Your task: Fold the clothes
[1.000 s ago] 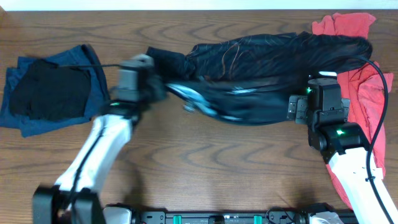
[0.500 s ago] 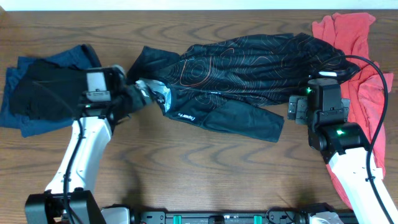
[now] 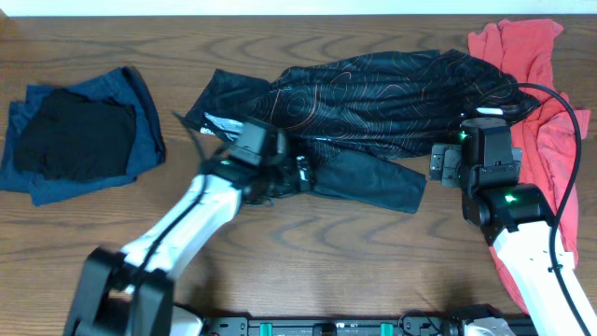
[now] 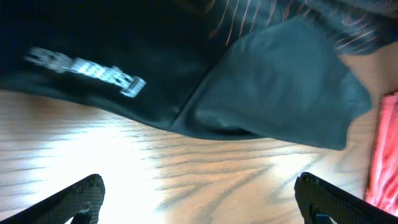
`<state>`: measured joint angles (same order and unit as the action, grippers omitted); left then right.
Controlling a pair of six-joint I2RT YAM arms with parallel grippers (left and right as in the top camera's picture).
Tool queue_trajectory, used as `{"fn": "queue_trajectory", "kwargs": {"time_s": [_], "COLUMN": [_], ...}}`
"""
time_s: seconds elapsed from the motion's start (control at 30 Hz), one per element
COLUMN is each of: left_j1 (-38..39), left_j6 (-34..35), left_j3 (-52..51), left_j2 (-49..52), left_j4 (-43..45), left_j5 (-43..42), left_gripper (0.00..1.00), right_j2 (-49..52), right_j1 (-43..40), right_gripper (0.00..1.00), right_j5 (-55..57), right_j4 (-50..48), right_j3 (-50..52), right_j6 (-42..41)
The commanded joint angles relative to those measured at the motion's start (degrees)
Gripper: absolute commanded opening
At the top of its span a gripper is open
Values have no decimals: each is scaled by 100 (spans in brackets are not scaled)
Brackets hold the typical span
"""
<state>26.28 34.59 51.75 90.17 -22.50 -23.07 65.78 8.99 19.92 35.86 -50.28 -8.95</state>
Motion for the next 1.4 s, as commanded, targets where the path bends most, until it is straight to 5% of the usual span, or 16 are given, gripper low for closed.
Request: {"fn": "queue_trajectory", "kwargs": {"time_s": [0.0, 0.53, 0.73, 1.07, 1.37], "left_j1": [284, 920, 916, 916, 916], "left_j6": [739, 1445, 1443, 1440, 1388], "left_j3": [-103, -103, -103, -103, -101], "left_j2": [450, 1606, 1624, 1624, 1602], "left_j4": [234, 1624, 1641, 1672, 1700], "left_j5": [168, 496, 977, 1429, 1731], "left_gripper": [95, 77, 59, 14, 6], "right_j2": [-52, -52, -52, -52, -52], "right_j1": [-35, -35, -35, -35, -35], "right_gripper": [99, 99, 99, 99, 99], "right_j5": [-4, -2, -2, -7, -4], "right_j4": [15, 17, 17, 24, 39], "right_j3": [-37, -37, -37, -37, -37], "right_j6": [-85, -83, -85, -85, -85]}}
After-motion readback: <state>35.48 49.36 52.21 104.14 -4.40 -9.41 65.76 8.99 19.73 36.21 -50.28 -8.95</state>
